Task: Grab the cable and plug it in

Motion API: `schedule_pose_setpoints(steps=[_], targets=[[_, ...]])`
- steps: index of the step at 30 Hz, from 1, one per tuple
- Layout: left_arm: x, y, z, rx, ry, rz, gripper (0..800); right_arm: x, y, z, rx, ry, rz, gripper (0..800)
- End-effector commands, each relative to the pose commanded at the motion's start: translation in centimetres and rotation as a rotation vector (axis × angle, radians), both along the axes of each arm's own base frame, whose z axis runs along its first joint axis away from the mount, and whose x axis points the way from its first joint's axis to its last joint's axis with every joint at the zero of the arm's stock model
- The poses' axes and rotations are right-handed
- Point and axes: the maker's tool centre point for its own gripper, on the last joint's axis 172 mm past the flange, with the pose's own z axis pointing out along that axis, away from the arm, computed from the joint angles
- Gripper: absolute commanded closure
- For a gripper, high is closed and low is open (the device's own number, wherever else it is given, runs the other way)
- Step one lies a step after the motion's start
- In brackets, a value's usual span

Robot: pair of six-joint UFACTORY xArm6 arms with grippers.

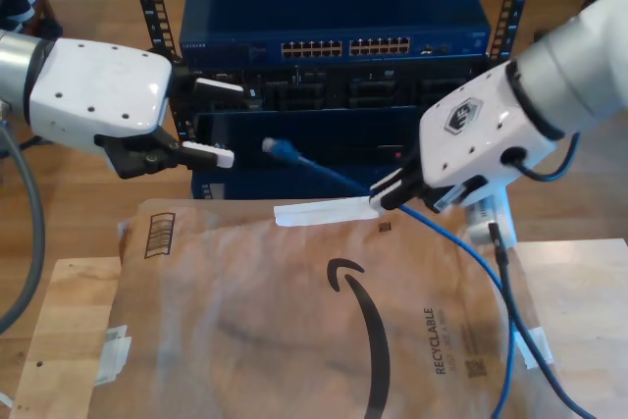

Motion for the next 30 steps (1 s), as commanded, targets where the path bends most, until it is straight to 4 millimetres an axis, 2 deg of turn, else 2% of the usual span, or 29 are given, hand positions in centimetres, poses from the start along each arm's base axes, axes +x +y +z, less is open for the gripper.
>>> schedule_pose_setpoints(steps=[3, 6, 10, 18, 21, 30], targets=[[-0.5, -0.5, 1.1, -0.043, -0.015, -0.021, 115, -0.2, 0.4, 0.9, 0.026, -0.007, -0.003, 797], [-0.6, -0.5, 1.1, -0.045, -0.013, -0.024, 140, -0.4, 0.8, 2.2, 0.048, -0.016, 0.004, 797], [-0.7, -0.6, 0.9, -0.047, -0.008, -0.023, 172, -0.5, 0.9, 2.8, 0.052, -0.03, 0.005, 797], [-0.9, -0.6, 1.0, -0.048, -0.01, -0.026, 361, -0.7, 1.1, 3.0, 0.062, -0.026, 0.008, 796], [-1.1, -0.7, 0.9, -0.053, -0.007, -0.034, 377, -0.7, 1.0, 2.9, 0.062, -0.025, 0.008, 796], [-1.3, -0.7, 1.0, -0.053, -0.013, -0.036, 494, -0.7, 1.1, 3.0, 0.062, -0.026, 0.008, 796]])
